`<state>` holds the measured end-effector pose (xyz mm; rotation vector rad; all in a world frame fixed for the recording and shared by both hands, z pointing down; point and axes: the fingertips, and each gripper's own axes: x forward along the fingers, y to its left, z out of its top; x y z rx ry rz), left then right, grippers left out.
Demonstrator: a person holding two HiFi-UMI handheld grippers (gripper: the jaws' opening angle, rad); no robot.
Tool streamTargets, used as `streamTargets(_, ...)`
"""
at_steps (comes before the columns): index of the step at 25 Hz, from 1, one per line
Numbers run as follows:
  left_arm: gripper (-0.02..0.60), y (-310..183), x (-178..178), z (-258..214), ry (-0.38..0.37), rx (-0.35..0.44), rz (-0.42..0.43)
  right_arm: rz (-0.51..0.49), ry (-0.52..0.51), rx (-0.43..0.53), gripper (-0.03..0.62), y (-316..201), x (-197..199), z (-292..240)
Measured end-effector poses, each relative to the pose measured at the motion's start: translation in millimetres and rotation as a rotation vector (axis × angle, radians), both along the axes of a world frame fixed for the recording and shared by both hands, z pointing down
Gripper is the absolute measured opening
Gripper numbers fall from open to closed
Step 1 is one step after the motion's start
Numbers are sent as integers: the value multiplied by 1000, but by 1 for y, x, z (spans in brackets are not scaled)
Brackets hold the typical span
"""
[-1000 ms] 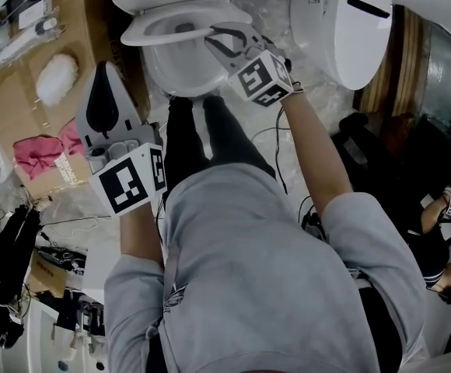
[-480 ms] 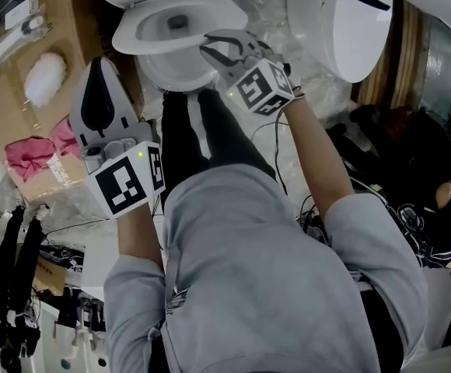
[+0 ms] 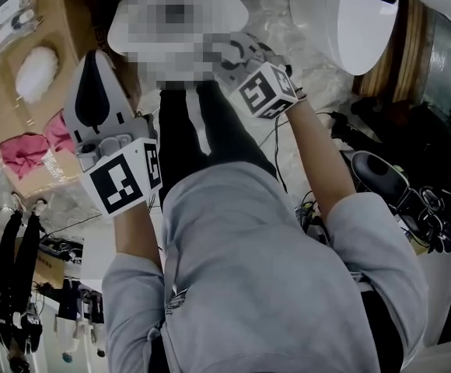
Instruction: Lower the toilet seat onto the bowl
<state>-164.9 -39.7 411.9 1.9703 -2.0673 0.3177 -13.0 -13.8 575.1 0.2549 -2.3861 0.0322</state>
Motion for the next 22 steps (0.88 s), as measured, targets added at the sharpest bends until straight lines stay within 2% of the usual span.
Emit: streamTargets(22, 0, 19, 12, 26, 0, -39, 14, -94, 59, -47, 77, 59, 14, 35)
